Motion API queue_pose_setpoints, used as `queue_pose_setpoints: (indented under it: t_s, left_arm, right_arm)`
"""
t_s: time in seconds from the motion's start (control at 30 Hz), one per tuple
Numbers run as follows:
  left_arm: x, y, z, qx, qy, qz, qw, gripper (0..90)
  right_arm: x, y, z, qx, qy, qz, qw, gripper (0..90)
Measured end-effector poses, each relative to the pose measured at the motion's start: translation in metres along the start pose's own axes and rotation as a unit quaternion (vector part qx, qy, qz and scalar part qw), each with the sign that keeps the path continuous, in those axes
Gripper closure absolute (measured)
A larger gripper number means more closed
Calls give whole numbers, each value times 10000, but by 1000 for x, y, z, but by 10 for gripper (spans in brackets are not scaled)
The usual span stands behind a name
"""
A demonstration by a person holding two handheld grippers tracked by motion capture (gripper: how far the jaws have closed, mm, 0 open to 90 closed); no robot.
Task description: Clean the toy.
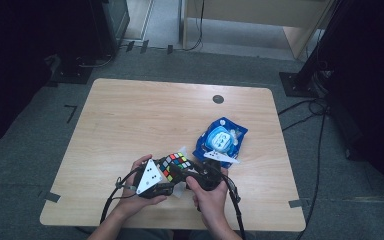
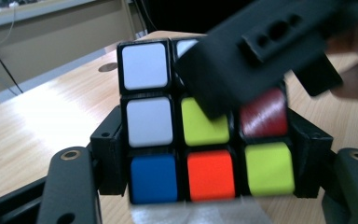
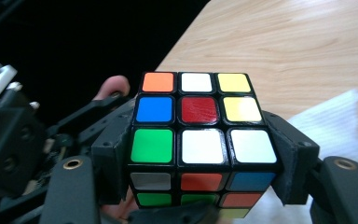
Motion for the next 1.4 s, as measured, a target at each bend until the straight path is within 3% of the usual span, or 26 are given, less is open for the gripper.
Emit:
queue_pose_setpoints:
  t_s: [0.1, 0.23, 0.37, 0.57, 0.8, 1.4]
  left_arm:
    - [-1, -3, 0, 127, -137, 150, 9997, 263]
    - [1, -9, 2, 318, -27, 385, 9987, 246]
    - [4, -9, 1, 287, 95, 400, 9987, 245]
    - [4, -9, 0, 319, 172, 592, 9976, 232]
    - [-1, -8, 1, 355, 197, 752, 9963, 212]
    - [-16, -5, 6, 408, -3, 969, 9945, 113]
  right_arm:
    - [-5, 6, -6, 91, -111, -57, 9999, 346]
    - [-10, 17, -17, 159, -76, -21, 9998, 345]
    - [-10, 20, -21, 435, 9, -52, 9990, 345]
    - [-6, 15, -16, 740, 98, -135, 9971, 345]
    - [-8, 14, -16, 872, 28, -173, 9960, 345]
    - [-7, 2, -5, 1348, 79, -257, 9905, 343]
Point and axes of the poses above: each handheld gripper's, and its own axes: z roughly forward along the jaws, y roughly out of its top, x roughly to its left, the point moved 7 cm from there along z, roughly forward along the jaws, and after that the axes turned 4 degrees about x, right-handed, at the moved point
